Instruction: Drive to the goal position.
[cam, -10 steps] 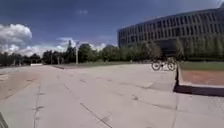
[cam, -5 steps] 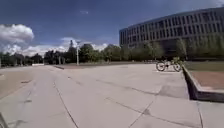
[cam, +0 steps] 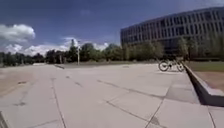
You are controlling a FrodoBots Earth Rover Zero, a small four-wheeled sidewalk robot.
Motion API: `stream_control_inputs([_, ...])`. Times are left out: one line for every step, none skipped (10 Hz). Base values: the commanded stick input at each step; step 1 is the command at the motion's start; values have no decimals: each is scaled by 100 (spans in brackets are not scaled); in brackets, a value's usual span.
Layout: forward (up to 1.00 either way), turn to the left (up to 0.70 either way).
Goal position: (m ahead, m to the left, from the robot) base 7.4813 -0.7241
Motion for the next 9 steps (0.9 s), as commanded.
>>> stream_control_inputs([85,-29])
stream_control_inputs([85,-19])
stream_control_inputs([85,-9])
stream_control_inputs([85,-3])
stream_control_inputs([85,1])
stream_control_inputs([85,1])
stream_control_inputs([85,1])
stream_control_inputs([85,1])
stream_control_inputs([85,1])
